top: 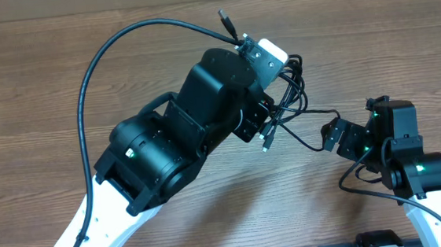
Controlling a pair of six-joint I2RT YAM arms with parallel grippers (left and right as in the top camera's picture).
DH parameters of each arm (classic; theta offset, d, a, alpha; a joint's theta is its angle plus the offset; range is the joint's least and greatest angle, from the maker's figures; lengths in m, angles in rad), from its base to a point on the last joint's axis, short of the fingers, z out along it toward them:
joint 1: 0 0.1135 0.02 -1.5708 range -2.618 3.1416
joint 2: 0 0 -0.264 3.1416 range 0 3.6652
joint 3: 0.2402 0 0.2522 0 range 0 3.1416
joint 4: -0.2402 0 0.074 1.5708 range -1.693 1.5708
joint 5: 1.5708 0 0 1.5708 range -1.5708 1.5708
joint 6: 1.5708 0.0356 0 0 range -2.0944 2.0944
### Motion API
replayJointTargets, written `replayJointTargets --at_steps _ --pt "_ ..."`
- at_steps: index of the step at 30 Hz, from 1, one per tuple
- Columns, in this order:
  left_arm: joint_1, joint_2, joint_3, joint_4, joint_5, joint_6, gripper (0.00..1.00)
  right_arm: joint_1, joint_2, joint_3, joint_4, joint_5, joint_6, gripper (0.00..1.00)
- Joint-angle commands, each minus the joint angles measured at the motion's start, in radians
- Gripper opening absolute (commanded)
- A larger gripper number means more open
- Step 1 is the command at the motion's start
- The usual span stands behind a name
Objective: Untangle cables
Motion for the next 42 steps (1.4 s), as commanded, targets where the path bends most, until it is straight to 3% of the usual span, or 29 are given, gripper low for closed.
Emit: replayJointTargets --at_steps 1,5,10,35,42 --pt "-0.002 -0.044 0.029 0.01 -0.065 -0.009 0.04 -0.003 0.001 0.018 -0.013 0.061 0.015 1.0" --pt "-0.002 -0.055 0.029 0.014 -0.129 -0.048 0.04 -0.003 0.001 0.018 -0.012 0.095 0.093 1.0" --pt "-0.002 -0.08 0.029 0.045 -0.198 -0.108 0.04 -0.003 0.001 0.018 -0.019 0.116 0.093 1.0" --pt "0.0 -0.142 0.029 0.103 -0.449 -0.129 0.05 -0.003 0.001 0.018 -0.028 0.129 0.126 1.0" --pt "0.0 -0.142 0.029 0.101 -0.545 -0.217 0.04 -0.003 0.001 0.018 -0.026 0.135 0.202 1.0"
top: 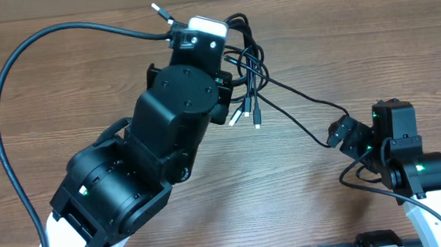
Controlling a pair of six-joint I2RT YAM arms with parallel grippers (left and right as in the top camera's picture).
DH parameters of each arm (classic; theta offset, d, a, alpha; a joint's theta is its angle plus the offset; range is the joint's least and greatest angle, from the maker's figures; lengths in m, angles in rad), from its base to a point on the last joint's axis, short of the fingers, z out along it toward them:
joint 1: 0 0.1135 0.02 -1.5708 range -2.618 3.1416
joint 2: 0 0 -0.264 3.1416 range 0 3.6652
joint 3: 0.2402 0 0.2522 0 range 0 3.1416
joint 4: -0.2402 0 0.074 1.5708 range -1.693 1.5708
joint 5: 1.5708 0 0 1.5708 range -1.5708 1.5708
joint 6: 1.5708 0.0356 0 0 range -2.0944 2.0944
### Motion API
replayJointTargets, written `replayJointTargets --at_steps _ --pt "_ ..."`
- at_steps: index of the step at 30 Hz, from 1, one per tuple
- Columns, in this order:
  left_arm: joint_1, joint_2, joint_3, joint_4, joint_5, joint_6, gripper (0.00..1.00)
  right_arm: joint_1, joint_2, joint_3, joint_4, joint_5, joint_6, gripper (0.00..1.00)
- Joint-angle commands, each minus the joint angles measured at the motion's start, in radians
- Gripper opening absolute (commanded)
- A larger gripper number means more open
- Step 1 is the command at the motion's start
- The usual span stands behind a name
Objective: Untangle cables
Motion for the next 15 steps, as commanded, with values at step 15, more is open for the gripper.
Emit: replayJointTargets --at_steps 15 --pt "0.002 -0.008 0.029 -0.025 0.067 0.013 0.04 -0.003 -0.004 0.019 0.077 -0.209 -0.034 1.0"
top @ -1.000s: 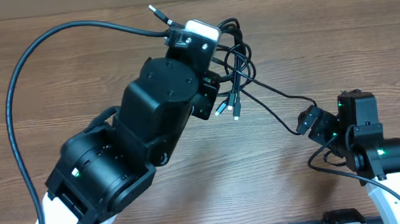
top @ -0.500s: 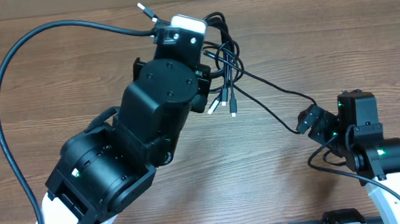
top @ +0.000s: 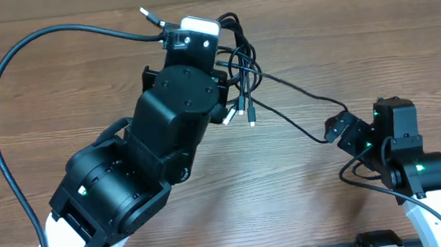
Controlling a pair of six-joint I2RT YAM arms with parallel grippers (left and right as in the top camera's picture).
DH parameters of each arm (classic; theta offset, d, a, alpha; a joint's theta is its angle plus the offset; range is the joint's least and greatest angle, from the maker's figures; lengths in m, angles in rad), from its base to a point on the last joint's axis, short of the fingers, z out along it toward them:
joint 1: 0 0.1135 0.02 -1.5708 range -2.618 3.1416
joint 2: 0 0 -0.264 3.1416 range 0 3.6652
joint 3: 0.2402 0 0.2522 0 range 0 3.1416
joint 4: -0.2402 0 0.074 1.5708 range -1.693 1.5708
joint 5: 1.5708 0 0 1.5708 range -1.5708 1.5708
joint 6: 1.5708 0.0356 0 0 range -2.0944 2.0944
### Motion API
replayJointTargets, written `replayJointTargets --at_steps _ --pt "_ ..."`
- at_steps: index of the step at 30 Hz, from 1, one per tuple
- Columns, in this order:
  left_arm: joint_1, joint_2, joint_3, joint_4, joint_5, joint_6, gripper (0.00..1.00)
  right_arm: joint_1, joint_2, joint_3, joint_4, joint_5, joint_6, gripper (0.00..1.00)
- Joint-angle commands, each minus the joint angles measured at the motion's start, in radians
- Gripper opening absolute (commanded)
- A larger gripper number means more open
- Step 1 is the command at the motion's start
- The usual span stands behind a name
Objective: Untangle cables
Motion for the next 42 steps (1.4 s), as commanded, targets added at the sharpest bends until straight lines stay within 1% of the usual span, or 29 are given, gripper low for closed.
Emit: replayJointTargets --at_steps 1,4,5,8,10,14,15,19,22,26,30,32,34,36,40,42 --pt "0.002 0.001 0.029 -0.003 0.114 0.076 0.04 -0.003 -0.01 0.021 0.046 -0.203 -0.163 1.0" --pt "0.002 0.029 0.029 -0.009 0.178 0.136 0.04 -0.002 -0.034 0.021 0.061 -0.312 -0.291 1.0" --pt "0.002 0.046 0.029 -0.009 0.21 0.175 0.04 -0.002 -0.058 0.021 0.06 -0.338 -0.359 1.0" --pt "0.002 0.079 0.029 -0.009 0.24 0.219 0.04 -0.002 -0.108 0.021 0.038 -0.363 -0.463 1.0" --pt "0.002 0.098 0.029 -0.008 0.245 0.228 0.04 -0.002 -0.151 0.021 0.016 -0.363 -0.481 1.0" --pt "0.002 0.127 0.029 -0.008 0.364 0.32 0.04 -0.002 -0.214 0.021 0.006 -0.375 -0.507 1.0" --pt "0.002 0.131 0.029 -0.008 0.406 0.345 0.04 -0.002 -0.227 0.021 -0.004 -0.414 -0.552 1.0" --pt "0.002 0.148 0.029 -0.008 0.496 0.401 0.04 -0.002 -0.235 0.021 -0.017 -0.54 -0.673 1.0" --pt "0.002 0.163 0.029 -0.009 0.507 0.412 0.04 -0.002 -0.235 0.021 -0.016 -0.628 -0.736 0.98" --pt "0.002 0.174 0.029 -0.013 0.529 0.432 0.04 -0.002 -0.235 0.021 -0.02 -0.67 -0.769 0.95" --pt "0.002 0.179 0.029 -0.014 0.528 0.458 0.04 -0.002 -0.235 0.021 -0.01 -0.667 -0.768 0.95" --pt "0.002 0.179 0.029 -0.025 0.485 0.467 0.04 -0.002 -0.235 0.021 -0.008 -0.667 -0.767 0.95" --pt "0.003 0.179 0.029 -0.05 0.407 0.469 0.04 -0.002 -0.235 0.021 -0.013 -0.667 -0.768 0.96" --pt "0.006 0.179 0.029 -0.062 0.382 0.476 0.04 -0.002 -0.235 0.021 -0.013 -0.667 -0.768 0.97" --pt "0.006 0.179 0.029 -0.066 0.386 0.502 0.04 -0.002 -0.235 0.021 -0.011 -0.666 -0.768 0.98" --pt "0.006 0.179 0.029 -0.065 0.415 0.504 0.04 -0.002 -0.235 0.021 -0.003 -0.669 -0.763 0.99"
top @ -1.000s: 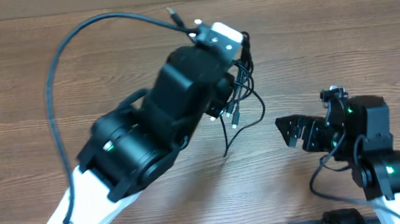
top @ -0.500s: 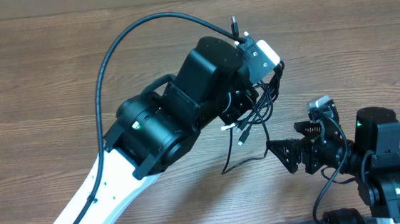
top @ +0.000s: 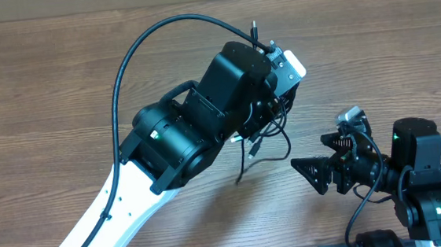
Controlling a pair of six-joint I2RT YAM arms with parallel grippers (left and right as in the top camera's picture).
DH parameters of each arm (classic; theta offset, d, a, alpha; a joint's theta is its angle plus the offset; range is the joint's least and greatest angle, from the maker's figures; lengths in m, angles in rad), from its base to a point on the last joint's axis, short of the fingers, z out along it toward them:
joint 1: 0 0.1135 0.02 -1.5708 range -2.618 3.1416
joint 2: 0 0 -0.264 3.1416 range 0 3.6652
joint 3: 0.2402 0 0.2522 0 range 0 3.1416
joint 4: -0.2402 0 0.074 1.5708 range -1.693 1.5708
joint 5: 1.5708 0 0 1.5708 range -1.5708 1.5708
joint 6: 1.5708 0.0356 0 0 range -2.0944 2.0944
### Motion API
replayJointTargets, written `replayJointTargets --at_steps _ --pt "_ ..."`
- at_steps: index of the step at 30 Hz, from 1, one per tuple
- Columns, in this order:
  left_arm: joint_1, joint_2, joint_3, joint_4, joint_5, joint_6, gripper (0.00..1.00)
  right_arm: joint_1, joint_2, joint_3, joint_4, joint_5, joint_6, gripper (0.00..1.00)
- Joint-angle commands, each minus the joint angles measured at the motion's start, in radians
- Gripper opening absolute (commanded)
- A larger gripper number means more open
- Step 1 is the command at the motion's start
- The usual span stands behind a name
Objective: Untangle cables
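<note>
A bundle of thin black cables (top: pixel 267 129) with light plugs (top: pixel 252 145) hangs under my left gripper (top: pixel 280 103). The left wrist hides most of that gripper's fingers, but the bundle hangs from them as if gripped. One loose cable end (top: pixel 239 177) trails down onto the wooden table (top: pixel 44 90). My right gripper (top: pixel 311 157) points left, just right of the bundle. It is open, with nothing between its fingers and no cable touching it.
The left arm's own thick black supply cable (top: pixel 133 59) arcs over the table's left centre. The right arm's base (top: pixel 427 194) sits at the lower right, with its thin wiring (top: pixel 364 199) looping beside it.
My left gripper has moved right and toward the front with the bundle. My right gripper has let go of the cable strand, opened, and now sits lower and further left.
At first my left gripper held the bundle at centre right while the right gripper was shut on one strand. Then the left was further left and back, with the strand stretched between us. Now the left is back at centre and the right is open.
</note>
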Motion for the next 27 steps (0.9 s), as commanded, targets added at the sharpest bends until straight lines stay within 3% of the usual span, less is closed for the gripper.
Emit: replayJointTargets --at_steps 1,5,10,11,14,16,18,22,27 --pt "0.006 0.0 0.026 0.008 0.026 0.036 0.04 -0.002 -0.007 0.021 0.014 -0.025 -0.004 0.99" --pt "0.005 0.001 0.026 0.009 0.149 0.071 0.04 -0.001 -0.007 0.021 0.018 -0.06 -0.006 0.99" --pt "0.005 0.006 0.026 0.036 0.253 0.07 0.04 -0.001 -0.007 0.021 0.002 -0.066 -0.034 0.84" --pt "0.005 0.006 0.026 0.044 0.274 0.07 0.04 -0.001 -0.007 0.021 0.003 -0.089 -0.055 0.7" --pt "0.005 0.006 0.026 0.055 0.312 0.07 0.04 -0.001 -0.007 0.021 0.007 -0.138 -0.065 0.47" --pt "0.005 0.006 0.026 0.057 0.323 0.07 0.04 -0.001 -0.007 0.021 0.01 -0.135 -0.065 0.21" --pt "0.006 0.006 0.026 0.057 0.319 0.067 0.04 -0.001 -0.007 0.021 0.01 -0.128 -0.064 0.04" --pt "0.006 0.006 0.026 0.058 0.198 0.011 0.04 -0.002 -0.007 0.021 0.014 -0.079 -0.057 0.04" --pt "0.006 0.006 0.026 0.041 -0.046 -0.168 0.04 -0.002 -0.007 0.021 0.018 0.024 0.02 0.04"
